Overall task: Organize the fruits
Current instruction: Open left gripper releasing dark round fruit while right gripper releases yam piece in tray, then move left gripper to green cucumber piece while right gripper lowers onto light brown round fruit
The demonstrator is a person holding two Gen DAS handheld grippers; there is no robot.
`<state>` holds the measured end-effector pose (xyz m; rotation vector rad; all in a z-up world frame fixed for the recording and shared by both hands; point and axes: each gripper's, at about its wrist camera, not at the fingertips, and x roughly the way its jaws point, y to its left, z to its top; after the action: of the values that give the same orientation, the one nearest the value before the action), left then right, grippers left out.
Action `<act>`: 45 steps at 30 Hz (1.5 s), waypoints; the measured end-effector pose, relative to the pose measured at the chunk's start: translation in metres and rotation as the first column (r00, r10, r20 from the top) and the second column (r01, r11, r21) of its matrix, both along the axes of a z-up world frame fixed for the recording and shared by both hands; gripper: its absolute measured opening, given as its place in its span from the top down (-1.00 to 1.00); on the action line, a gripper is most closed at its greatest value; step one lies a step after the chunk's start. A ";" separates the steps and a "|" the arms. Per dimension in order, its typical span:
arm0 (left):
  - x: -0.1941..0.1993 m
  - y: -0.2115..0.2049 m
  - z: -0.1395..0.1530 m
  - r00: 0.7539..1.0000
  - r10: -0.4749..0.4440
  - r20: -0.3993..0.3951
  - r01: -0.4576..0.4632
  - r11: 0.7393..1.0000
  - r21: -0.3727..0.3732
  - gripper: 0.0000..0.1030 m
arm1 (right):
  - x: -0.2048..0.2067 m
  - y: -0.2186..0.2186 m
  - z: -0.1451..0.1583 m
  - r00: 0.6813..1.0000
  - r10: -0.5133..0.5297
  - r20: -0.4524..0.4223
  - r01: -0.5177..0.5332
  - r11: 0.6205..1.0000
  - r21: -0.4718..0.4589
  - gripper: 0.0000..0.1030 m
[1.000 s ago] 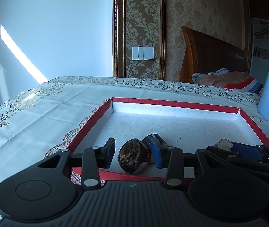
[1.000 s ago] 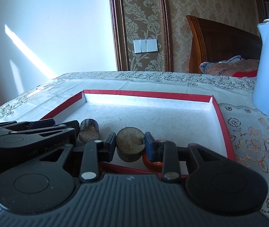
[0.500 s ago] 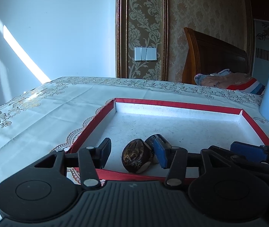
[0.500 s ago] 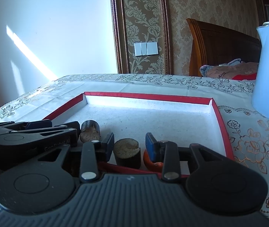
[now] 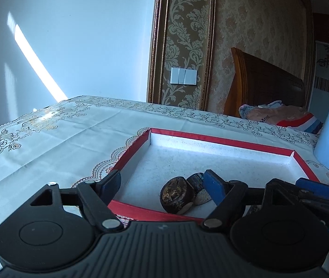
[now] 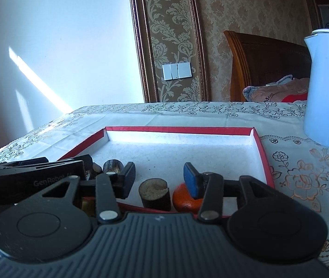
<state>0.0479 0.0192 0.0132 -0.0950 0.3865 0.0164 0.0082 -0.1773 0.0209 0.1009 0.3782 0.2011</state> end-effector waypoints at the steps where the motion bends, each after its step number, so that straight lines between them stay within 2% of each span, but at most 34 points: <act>1: -0.004 0.006 0.000 1.000 0.001 0.003 0.000 1.000 -0.016 -0.58 | -0.003 -0.002 0.002 1.000 -0.005 0.012 0.005 1.000 0.003 0.09; 5: -0.016 0.025 0.000 1.000 -0.011 0.003 0.011 0.997 -0.072 -0.59 | -0.012 -0.014 0.010 1.000 -0.008 0.028 0.007 0.999 0.034 0.09; 7: -0.020 0.033 -0.001 1.000 -0.012 0.000 0.012 0.995 -0.100 -0.59 | -0.017 -0.022 0.013 1.000 -0.009 0.019 0.008 0.998 0.057 -0.08; 10: -0.026 0.044 -0.002 1.000 -0.007 -0.007 0.006 0.991 -0.131 -0.62 | -0.029 -0.034 0.013 1.000 -0.007 -0.008 0.007 0.996 0.083 -0.16; 18: -0.032 0.058 -0.004 0.999 0.035 0.002 -0.034 0.986 -0.163 -0.64 | -0.067 -0.056 0.000 0.996 -0.012 -0.087 0.012 1.000 0.000 -0.16; 21: -0.032 0.057 -0.004 0.999 0.038 -0.001 -0.037 0.987 -0.159 -0.64 | -0.072 -0.058 -0.006 0.993 -0.001 -0.118 -0.003 0.999 -0.039 -0.13; 22: -0.032 0.057 -0.004 0.999 0.037 -0.001 -0.037 0.987 -0.159 -0.64 | -0.071 -0.056 -0.007 0.993 0.003 -0.122 -0.011 0.998 -0.062 0.02; 24: -0.032 0.058 -0.005 0.999 0.038 -0.002 -0.038 0.986 -0.160 -0.64 | -0.069 -0.052 -0.008 0.989 0.025 -0.143 -0.037 0.995 -0.088 0.16; 27: -0.030 0.059 -0.005 0.999 0.040 -0.010 -0.041 0.986 -0.163 -0.64 | -0.065 -0.043 -0.009 0.986 0.044 -0.160 -0.068 0.987 -0.143 0.16; 31: -0.029 0.059 -0.006 0.999 0.037 -0.015 -0.039 0.986 -0.165 -0.64 | -0.057 -0.037 -0.013 0.981 0.066 -0.185 -0.096 0.983 -0.158 0.16; 35: -0.029 0.059 -0.006 0.999 0.031 -0.017 -0.033 0.986 -0.166 -0.64 | -0.048 -0.033 -0.016 0.976 0.069 -0.205 -0.103 0.982 -0.160 0.18; 36: -0.030 0.060 -0.006 0.999 0.032 -0.016 -0.034 0.985 -0.168 -0.64 | -0.045 -0.033 -0.017 0.974 0.075 -0.213 -0.110 0.981 -0.158 0.41; 37: -0.030 0.060 -0.006 0.999 0.032 -0.017 -0.035 0.985 -0.170 -0.64 | -0.042 -0.032 -0.018 0.970 0.083 -0.227 -0.120 0.981 -0.152 0.50; 42: -0.029 0.058 -0.006 0.999 0.001 -0.034 -0.007 0.987 -0.161 -0.64 | -0.041 -0.033 -0.020 0.972 0.082 -0.221 -0.115 0.984 -0.138 0.50; 45: -0.036 0.054 -0.008 0.999 -0.030 -0.045 0.025 0.993 -0.115 -0.64 | -0.040 -0.040 -0.021 0.972 0.074 -0.222 -0.099 0.990 -0.101 0.50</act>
<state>0.0119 0.0734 0.0053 -0.2026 0.4358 -0.0308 -0.0319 -0.2169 0.0004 -0.0036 0.6125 0.2556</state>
